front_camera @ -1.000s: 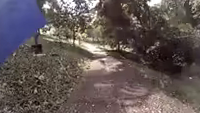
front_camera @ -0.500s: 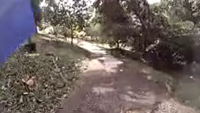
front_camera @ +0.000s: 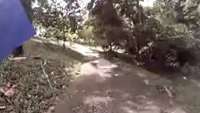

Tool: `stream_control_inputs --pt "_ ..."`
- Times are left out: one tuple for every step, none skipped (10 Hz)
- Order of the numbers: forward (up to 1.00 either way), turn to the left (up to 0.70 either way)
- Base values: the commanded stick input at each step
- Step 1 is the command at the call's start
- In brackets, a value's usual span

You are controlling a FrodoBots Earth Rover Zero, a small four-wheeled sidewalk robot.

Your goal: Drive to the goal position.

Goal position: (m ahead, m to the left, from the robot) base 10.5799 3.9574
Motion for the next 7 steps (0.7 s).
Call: stream_control_inputs --pt "0.5 0.0" --pt "0.5 0.0" --pt "0.5 0.13" --pt "0.5 0.49" --pt "0.5 0.26" --pt "0.5 0.13" --pt "0.5 0.0"
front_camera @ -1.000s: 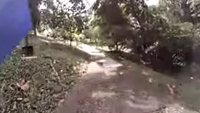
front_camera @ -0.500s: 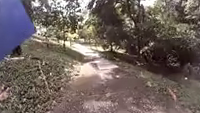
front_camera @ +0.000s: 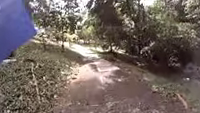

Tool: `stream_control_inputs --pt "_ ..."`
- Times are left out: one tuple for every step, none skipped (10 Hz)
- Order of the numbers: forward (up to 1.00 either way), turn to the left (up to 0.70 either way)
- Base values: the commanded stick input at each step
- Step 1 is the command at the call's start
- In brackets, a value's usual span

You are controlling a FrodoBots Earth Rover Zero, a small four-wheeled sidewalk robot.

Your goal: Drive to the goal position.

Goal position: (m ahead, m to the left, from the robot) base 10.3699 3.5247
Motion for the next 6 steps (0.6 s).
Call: stream_control_inputs --pt "0.5 0.0" --pt "0.5 0.02" --pt "0.5 0.27" --pt "0.5 0.19" --pt "0.5 0.06" --pt "0.5 0.0"
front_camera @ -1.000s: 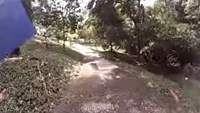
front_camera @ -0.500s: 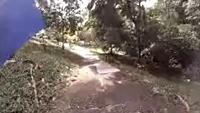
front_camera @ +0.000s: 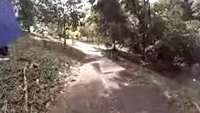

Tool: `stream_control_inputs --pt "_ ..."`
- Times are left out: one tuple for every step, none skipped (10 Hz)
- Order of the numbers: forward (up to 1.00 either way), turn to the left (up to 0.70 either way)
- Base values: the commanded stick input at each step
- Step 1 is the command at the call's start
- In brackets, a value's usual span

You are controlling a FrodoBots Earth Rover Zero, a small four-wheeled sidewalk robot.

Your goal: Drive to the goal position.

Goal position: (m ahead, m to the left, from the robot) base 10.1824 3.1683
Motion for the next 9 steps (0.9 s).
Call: stream_control_inputs --pt "0.5 0.0" --pt "0.5 0.0" --pt "0.5 0.0" --pt "0.5 0.0" --pt "0.5 0.0" --pt "0.5 0.0" --pt "0.5 0.0" --pt "0.5 0.0" --pt "0.5 0.0"
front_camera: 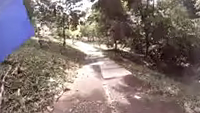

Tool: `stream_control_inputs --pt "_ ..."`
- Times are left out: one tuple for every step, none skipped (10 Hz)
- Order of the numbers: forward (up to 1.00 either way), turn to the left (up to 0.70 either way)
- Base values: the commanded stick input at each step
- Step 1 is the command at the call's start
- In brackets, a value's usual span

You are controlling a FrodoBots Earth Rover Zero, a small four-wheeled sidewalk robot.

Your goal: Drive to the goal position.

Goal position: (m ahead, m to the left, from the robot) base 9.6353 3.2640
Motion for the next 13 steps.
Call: stream_control_inputs --pt "0.5 0.08" --pt "0.5 0.48" --pt "0.5 0.48" --pt "0.5 0.24" --pt "0.5 0.01" --pt "0.5 0.0" --pt "0.5 0.0" --pt "0.5 0.0" --pt "0.5 0.0" --pt "0.5 0.0" --pt "0.5 0.0" --pt "0.5 0.0" --pt "0.5 0.0"
